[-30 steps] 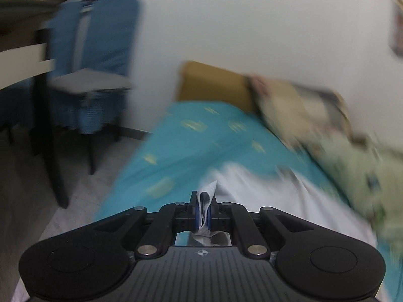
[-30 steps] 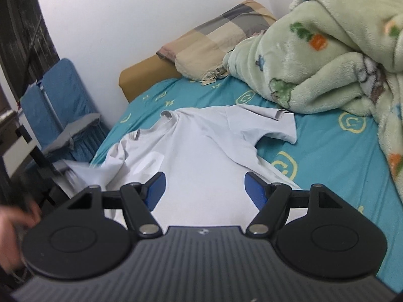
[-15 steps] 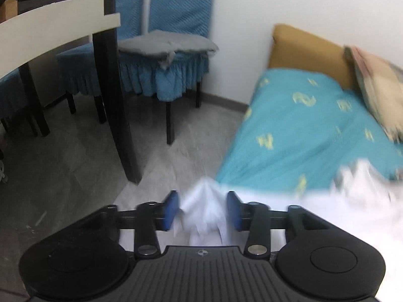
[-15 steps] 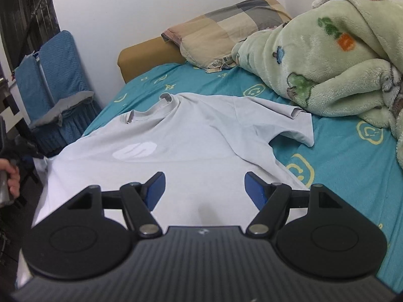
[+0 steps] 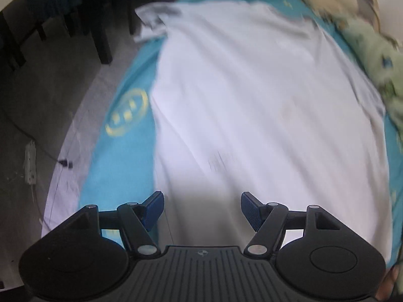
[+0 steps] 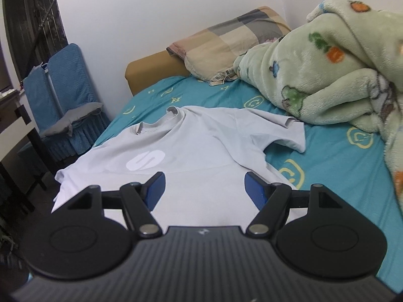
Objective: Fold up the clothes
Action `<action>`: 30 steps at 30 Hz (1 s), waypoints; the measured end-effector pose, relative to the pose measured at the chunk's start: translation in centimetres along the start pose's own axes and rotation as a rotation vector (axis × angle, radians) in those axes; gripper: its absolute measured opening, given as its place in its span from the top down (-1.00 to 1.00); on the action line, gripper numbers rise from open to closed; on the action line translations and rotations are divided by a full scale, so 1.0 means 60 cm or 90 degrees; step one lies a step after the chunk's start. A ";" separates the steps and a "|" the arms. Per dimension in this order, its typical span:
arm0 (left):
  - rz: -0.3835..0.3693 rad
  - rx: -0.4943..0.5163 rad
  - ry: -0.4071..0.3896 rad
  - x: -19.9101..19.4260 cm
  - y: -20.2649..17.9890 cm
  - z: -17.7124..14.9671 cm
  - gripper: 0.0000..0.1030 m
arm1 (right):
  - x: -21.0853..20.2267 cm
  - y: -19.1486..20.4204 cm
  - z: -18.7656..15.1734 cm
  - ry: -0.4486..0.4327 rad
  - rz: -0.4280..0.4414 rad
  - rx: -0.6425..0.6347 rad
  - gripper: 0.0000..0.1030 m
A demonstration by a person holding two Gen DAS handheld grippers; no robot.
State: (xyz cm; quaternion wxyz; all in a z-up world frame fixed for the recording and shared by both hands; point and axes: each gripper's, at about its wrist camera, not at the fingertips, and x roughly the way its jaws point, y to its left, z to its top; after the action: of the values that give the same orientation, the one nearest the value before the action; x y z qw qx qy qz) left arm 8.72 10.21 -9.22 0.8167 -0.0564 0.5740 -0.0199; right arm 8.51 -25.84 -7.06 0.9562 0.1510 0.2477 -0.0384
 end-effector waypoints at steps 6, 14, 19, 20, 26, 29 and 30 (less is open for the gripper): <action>0.056 0.042 0.066 0.016 -0.048 -0.054 -0.04 | -0.055 0.002 -0.011 -0.011 -0.016 -0.022 -0.40; 0.092 0.095 0.073 -0.067 -0.017 -0.074 0.95 | -0.071 -0.011 -0.010 -0.009 -0.021 -0.002 -0.40; 0.157 0.098 0.111 -0.105 0.029 -0.084 0.98 | -0.067 -0.013 -0.006 -0.006 -0.005 0.007 -0.40; 0.164 0.094 0.118 -0.111 0.036 -0.089 0.97 | -0.066 -0.013 -0.006 -0.005 -0.002 0.007 -0.40; 0.132 0.091 0.014 -0.143 -0.007 -0.064 -0.05 | -0.069 -0.016 -0.002 -0.008 0.012 0.018 -0.40; 0.096 0.098 -0.087 -0.165 -0.043 -0.037 -0.36 | -0.069 -0.021 0.000 -0.014 0.016 0.028 -0.40; 0.083 0.098 -0.128 -0.173 -0.056 -0.029 -0.43 | -0.068 -0.022 0.001 -0.016 0.016 0.032 -0.40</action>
State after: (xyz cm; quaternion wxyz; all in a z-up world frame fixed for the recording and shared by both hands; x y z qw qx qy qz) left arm 3.67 7.76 0.29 0.8714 0.0426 0.4888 -0.0049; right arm 4.75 -27.11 -5.38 0.9556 0.1773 0.2329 -0.0341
